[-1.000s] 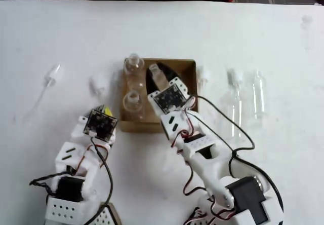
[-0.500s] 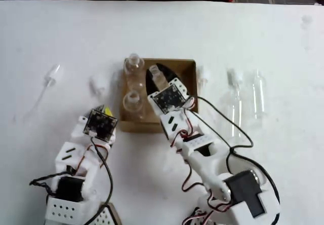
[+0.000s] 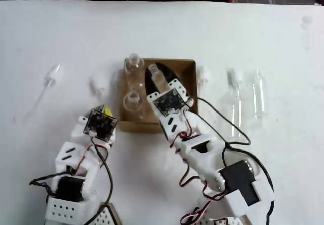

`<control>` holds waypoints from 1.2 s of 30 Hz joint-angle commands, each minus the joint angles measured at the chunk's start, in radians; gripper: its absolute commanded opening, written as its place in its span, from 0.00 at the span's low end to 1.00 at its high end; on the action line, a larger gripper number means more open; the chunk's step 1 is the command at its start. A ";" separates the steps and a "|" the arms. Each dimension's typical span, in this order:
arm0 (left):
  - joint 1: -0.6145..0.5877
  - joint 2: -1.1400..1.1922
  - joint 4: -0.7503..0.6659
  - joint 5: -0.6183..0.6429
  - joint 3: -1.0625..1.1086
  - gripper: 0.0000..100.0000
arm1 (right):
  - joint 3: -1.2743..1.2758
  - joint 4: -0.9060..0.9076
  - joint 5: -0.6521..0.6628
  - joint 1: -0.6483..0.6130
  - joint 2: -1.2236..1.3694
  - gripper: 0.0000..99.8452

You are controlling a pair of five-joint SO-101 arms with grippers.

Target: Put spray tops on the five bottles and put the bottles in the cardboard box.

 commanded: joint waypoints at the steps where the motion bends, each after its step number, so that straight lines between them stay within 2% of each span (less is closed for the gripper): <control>1: 0.007 -0.010 0.003 -0.011 -0.003 0.03 | 0.000 0.001 0.015 0.013 0.001 0.02; 8: 0.007 -0.010 0.002 -0.011 -0.003 0.03 | 0.003 0.007 0.015 0.013 -0.008 0.02; 14: 0.007 -0.010 0.002 -0.011 -0.003 0.03 | 0.063 0.021 0.011 0.013 -0.119 0.03; 18: 0.007 -0.010 0.002 -0.011 -0.003 0.03 | 0.044 0.171 0.008 0.008 -0.142 0.11; 20: 0.007 -0.010 0.002 -0.011 -0.003 0.03 | 0.029 0.209 0.008 0.007 -0.143 0.11; 30: 0.007 -0.010 0.002 -0.011 -0.003 0.03 | 0.029 0.200 0.008 0.007 -0.145 0.11; 36: 0.007 -0.010 0.002 -0.011 -0.003 0.03 | 0.029 0.206 0.006 0.004 -0.147 0.24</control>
